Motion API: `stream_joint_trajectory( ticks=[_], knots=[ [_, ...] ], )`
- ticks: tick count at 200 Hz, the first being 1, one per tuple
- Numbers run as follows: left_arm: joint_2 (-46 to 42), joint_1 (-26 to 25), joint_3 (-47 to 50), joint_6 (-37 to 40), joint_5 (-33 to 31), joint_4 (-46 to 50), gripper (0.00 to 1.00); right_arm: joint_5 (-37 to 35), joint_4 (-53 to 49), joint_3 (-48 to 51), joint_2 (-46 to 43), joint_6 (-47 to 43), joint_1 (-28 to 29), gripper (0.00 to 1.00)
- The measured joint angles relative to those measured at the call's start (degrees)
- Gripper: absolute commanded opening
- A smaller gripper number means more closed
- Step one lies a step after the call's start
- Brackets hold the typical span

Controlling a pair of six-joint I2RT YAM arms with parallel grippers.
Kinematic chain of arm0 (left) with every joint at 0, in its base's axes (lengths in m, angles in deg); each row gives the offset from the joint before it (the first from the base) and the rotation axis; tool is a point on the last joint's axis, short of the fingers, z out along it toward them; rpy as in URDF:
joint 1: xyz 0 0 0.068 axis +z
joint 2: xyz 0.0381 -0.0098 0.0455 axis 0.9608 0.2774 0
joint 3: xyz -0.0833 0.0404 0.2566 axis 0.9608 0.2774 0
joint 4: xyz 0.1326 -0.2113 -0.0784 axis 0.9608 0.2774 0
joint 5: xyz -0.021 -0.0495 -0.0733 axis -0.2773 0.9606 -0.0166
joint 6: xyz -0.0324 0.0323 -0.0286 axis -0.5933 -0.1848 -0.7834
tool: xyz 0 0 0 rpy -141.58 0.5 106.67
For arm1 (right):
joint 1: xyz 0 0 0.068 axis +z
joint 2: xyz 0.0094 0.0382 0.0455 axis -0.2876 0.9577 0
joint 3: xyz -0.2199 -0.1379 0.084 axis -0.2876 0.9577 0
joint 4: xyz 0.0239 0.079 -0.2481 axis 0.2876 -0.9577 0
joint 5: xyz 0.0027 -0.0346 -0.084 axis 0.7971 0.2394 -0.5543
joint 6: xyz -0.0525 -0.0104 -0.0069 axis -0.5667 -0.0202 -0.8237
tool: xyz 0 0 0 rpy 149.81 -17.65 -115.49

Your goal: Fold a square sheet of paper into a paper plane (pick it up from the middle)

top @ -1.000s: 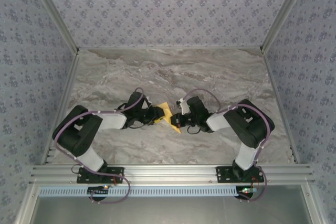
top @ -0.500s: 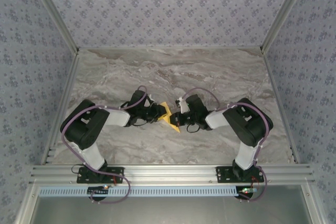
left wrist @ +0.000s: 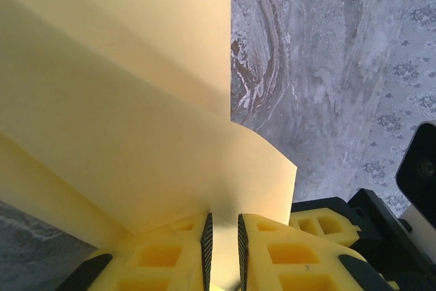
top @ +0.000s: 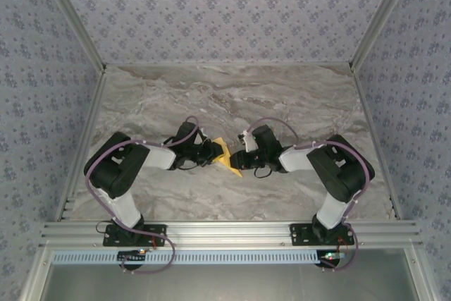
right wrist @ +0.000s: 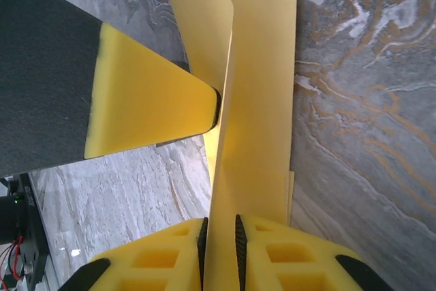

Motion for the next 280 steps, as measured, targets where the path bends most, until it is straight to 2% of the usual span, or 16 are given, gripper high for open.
stream_joint_trajectory(
  ticks=[49,118,164,221,280],
  knots=[
    [0.0,0.0,-0.1,0.0,0.0,0.2,0.2,0.1,-4.4,-0.7,-0.2,-1.4,0.0,0.19],
    [0.0,0.0,-0.1,0.0,-0.2,0.2,0.2,3.4,-4.6,-2.5,2.8,-1.9,-0.5,0.03],
    [-1.1,-1.1,1.0,0.5,0.7,-1.4,0.21,5.5,-5.7,-4.3,4.5,-1.9,-0.9,0.05],
    [-1.2,-2.2,1.0,1.6,0.6,-0.9,0.2,5.9,-8.2,-5.1,3.8,-2.2,-0.9,0.16],
    [-1.2,-2.2,1.0,2.2,0.4,0.1,0.2,5.7,-13.4,-5.1,-0.1,-3.1,-1.4,0.16]
  ],
)
